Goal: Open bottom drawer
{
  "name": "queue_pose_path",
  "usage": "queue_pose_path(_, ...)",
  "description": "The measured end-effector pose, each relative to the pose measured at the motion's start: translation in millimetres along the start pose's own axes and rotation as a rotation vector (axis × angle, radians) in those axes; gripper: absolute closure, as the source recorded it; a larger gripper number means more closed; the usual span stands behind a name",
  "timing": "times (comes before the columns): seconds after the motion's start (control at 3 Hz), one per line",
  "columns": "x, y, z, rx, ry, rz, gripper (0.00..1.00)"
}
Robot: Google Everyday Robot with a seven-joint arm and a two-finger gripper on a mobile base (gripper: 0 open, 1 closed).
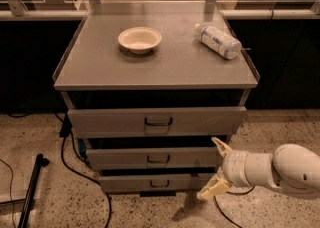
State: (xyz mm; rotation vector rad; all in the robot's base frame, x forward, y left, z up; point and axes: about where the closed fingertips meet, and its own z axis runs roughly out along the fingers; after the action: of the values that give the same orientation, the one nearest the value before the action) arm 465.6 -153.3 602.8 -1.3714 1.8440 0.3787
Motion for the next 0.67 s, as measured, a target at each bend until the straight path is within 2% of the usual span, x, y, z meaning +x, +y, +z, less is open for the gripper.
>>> queue_pose_path(0.67,2.2,4.3,6.9,-0.004,0.025,0.001,0.0)
